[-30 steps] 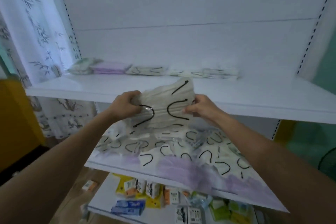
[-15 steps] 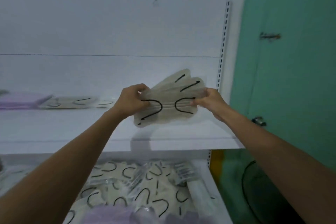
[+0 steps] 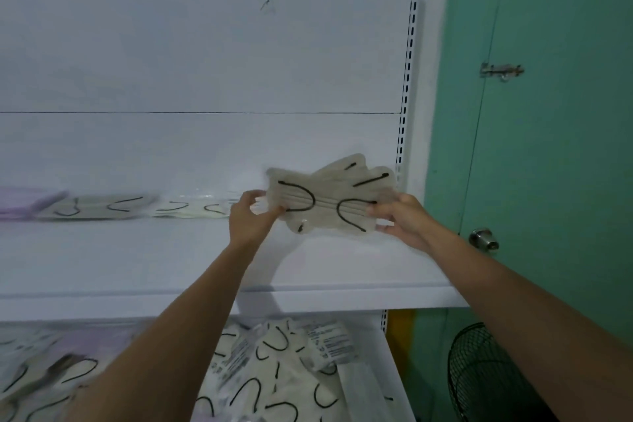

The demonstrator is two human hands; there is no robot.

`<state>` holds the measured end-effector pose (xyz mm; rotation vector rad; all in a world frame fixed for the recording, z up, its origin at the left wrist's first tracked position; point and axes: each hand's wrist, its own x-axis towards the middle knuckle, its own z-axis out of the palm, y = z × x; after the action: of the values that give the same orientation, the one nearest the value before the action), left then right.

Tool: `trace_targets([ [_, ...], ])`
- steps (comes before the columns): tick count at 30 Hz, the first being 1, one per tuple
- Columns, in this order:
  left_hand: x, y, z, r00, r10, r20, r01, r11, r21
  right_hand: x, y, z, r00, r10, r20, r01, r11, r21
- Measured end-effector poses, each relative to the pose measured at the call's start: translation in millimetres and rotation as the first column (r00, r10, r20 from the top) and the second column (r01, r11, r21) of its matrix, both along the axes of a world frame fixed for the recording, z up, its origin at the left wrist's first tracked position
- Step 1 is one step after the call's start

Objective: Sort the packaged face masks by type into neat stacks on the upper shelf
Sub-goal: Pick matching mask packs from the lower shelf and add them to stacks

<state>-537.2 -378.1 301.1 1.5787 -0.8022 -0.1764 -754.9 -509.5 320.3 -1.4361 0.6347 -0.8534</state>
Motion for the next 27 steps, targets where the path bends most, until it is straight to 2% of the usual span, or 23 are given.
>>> trace_targets([
  [2,-2.5,-1.6,4.6,0.999,0.021,0.041,-0.02,0.999,-0.03,0.7,-2.6,2.0,0.999,0.039,-0.002,-0.039,0.999,-0.005],
  [4,-5.5,0.9,2.0,0.994,-0.075,-0.075,0.072,0.996,-0.053,0.5,-4.8,-4.1,0.999,0.014,-0.036,-0.016,0.999,-0.033],
  [6,-7.2,4.9,-6.9,0.983,-0.12,-0.139,0.121,0.993,-0.003,0.6,-4.8,-14.6,0.995,-0.027,-0.094,0.02,0.997,-0.08],
  [8,-5.8,5.6,-15.1,0.991,-0.077,-0.111,0.083,0.995,0.053,2.2,-3.2,-25.5,0.99,-0.032,-0.137,0.015,0.992,-0.122],
  [11,-6.2,4.2,-13.3,0.997,-0.063,-0.052,0.066,0.996,0.059,6.7,-2.1,-26.5,0.993,-0.073,-0.092,0.065,0.994,-0.085],
  [13,-8.3,3.6,-11.0,0.992,-0.093,-0.082,0.096,0.995,0.035,7.9,-0.4,-17.0,0.998,-0.035,-0.053,0.032,0.998,-0.049],
  [16,-11.1,4.8,-15.2,0.992,-0.086,-0.097,0.086,0.996,-0.004,6.5,-0.6,-8.1,0.998,-0.006,-0.057,0.001,0.995,-0.098],
  [19,-11.9,5.2,-20.7,0.993,-0.092,-0.076,0.093,0.996,0.0,4.9,-0.8,-17.0,0.991,-0.086,-0.101,0.069,0.984,-0.165],
  [23,-13.8,8.1,-20.1,0.999,0.014,-0.042,-0.013,1.0,0.028,4.7,3.9,-32.7,0.968,-0.253,-0.006,0.248,0.954,-0.171],
  [27,-15.8,12.4,-16.6,0.999,0.044,-0.015,-0.045,0.998,-0.043,8.6,4.5,-24.2,0.961,-0.274,0.038,0.275,0.932,-0.236],
])
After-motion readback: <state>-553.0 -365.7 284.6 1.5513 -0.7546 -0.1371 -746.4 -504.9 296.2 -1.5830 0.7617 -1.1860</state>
